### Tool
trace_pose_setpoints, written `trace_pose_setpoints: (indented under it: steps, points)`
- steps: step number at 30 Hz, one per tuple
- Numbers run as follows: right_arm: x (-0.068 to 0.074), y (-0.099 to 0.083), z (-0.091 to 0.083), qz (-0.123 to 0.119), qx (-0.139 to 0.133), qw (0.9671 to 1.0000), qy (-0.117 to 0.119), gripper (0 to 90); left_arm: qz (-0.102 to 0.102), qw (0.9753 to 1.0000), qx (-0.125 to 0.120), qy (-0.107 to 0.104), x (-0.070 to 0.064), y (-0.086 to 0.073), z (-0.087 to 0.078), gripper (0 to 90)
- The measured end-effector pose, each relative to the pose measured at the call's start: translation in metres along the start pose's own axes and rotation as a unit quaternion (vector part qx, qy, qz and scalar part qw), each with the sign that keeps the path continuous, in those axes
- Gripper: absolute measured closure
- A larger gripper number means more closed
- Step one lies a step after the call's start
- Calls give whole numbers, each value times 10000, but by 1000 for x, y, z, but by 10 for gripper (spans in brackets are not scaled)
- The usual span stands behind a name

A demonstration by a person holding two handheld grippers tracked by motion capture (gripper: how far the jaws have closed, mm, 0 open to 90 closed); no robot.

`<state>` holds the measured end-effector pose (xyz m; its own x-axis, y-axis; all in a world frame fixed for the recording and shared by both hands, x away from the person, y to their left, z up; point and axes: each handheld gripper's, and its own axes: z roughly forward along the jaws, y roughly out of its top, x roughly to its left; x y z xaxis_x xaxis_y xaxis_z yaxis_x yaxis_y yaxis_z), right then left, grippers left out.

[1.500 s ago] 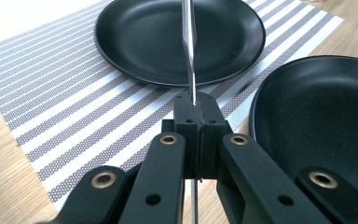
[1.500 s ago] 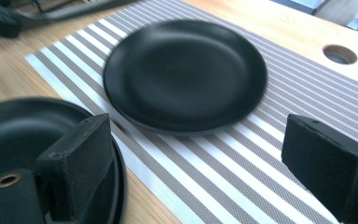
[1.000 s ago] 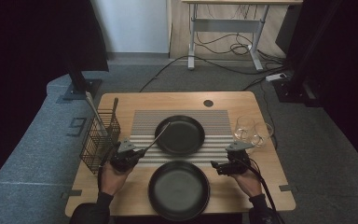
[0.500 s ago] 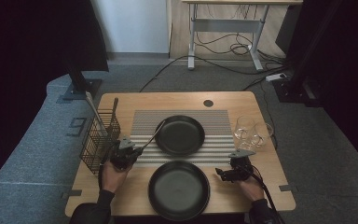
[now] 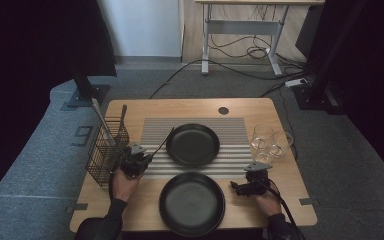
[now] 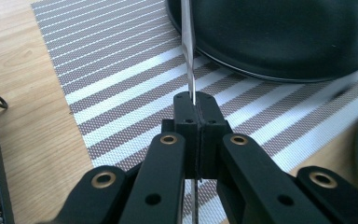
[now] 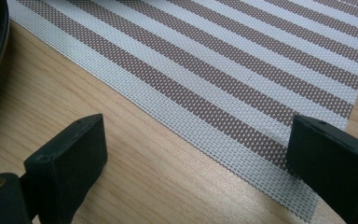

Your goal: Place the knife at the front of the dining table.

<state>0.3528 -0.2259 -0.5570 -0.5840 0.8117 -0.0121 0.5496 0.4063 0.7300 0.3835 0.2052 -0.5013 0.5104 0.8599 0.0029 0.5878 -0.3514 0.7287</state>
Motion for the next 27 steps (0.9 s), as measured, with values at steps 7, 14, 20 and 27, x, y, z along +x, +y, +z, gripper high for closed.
trace_pose_setpoints:
  steps: [7,14,20,27]
  points:
    - [0,0,0,-1,5,10000,4,41,-191,9998,38,61,2,6,14,895]
    - [0,0,0,-9,13,10000,20,38,-281,9990,166,320,6,9,30,896]
    - [0,0,1,-10,16,10000,25,35,-339,9981,227,468,10,8,38,896]
    - [0,0,1,-12,16,10000,27,34,-348,9982,283,404,9,7,50,895]
